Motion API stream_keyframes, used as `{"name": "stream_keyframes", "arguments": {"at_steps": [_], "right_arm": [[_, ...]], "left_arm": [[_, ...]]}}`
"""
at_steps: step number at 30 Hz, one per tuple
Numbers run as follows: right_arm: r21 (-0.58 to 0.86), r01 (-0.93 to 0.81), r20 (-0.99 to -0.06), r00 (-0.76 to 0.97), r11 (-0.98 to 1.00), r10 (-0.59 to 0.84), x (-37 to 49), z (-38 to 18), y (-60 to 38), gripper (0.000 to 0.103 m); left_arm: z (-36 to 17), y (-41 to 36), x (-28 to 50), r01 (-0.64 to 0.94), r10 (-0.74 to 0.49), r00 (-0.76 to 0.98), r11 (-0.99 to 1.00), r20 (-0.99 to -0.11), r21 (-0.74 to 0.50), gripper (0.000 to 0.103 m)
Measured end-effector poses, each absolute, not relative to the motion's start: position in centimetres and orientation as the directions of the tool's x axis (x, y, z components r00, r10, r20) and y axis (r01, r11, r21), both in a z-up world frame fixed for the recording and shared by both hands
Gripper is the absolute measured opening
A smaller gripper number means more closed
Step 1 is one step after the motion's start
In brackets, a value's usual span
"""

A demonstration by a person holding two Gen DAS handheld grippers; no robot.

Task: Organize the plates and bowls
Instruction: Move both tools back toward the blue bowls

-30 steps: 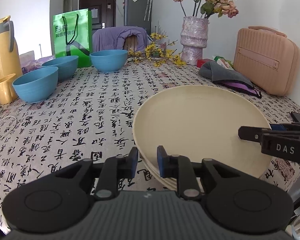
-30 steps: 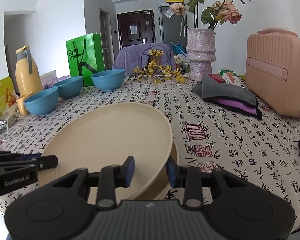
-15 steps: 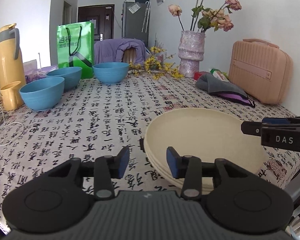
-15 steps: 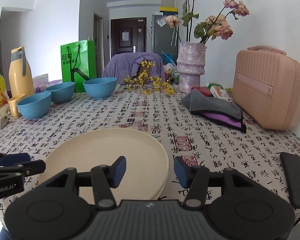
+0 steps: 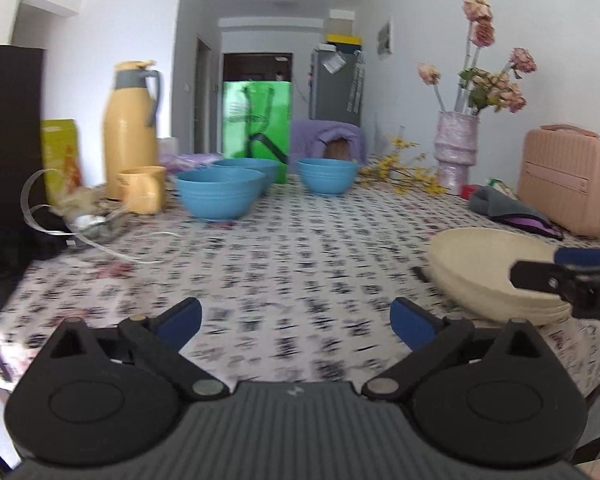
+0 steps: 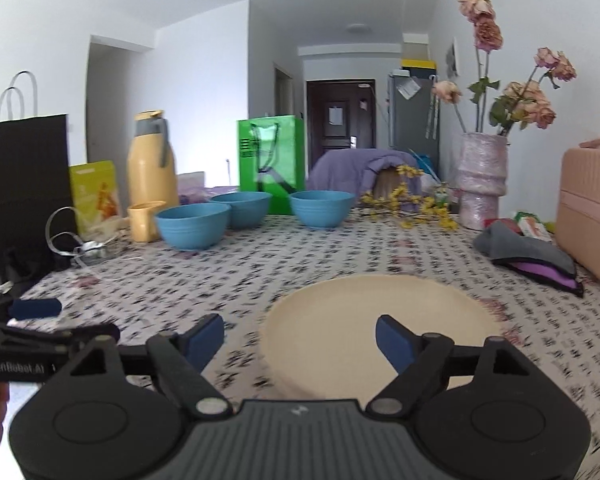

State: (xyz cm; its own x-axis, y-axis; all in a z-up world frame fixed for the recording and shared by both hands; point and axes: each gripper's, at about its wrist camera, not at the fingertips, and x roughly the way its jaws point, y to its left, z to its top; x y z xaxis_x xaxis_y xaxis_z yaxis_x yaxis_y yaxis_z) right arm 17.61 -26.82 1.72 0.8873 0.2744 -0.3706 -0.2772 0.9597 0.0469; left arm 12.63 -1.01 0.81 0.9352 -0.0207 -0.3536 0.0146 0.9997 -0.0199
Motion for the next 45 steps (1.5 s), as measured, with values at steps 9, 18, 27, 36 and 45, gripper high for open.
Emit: {"name": "stream_keyframes", "arguments": {"at_steps": [9,18,27,36,45], "right_arm": [[0.092,-0.336,-0.345,0.872,0.937,0.347,14.7,0.9,-23.5,0.089],[0.094,-0.362,-0.344,0.862,0.927,0.372,14.1,1.1,-22.6,0.090],[0.097,-0.388,-0.354,0.847,0.917,0.396,16.4,1.9,-21.6,0.090],[0.092,-0.417,-0.341,0.840,0.904,0.422,20.8,3.6,-19.1,0.090],[0.091,-0.417,-0.353,0.836,0.905,0.420,24.4,4.0,-17.4,0.090]], "left_arm": [[1.1,4.2,9.0,-0.107,0.090,0.944,0.993,-0.317,-0.039,0.103],[1.3,3.6,9.0,-0.097,0.083,0.947,0.995,-0.311,-0.032,0.103],[2.2,4.2,10.7,-0.099,0.081,0.947,0.994,-0.310,-0.044,0.103],[3.7,5.3,14.3,-0.089,0.076,0.950,0.996,-0.304,-0.030,0.103],[4.2,6.7,17.8,-0.086,0.075,0.947,0.996,-0.311,-0.022,0.103]]}}
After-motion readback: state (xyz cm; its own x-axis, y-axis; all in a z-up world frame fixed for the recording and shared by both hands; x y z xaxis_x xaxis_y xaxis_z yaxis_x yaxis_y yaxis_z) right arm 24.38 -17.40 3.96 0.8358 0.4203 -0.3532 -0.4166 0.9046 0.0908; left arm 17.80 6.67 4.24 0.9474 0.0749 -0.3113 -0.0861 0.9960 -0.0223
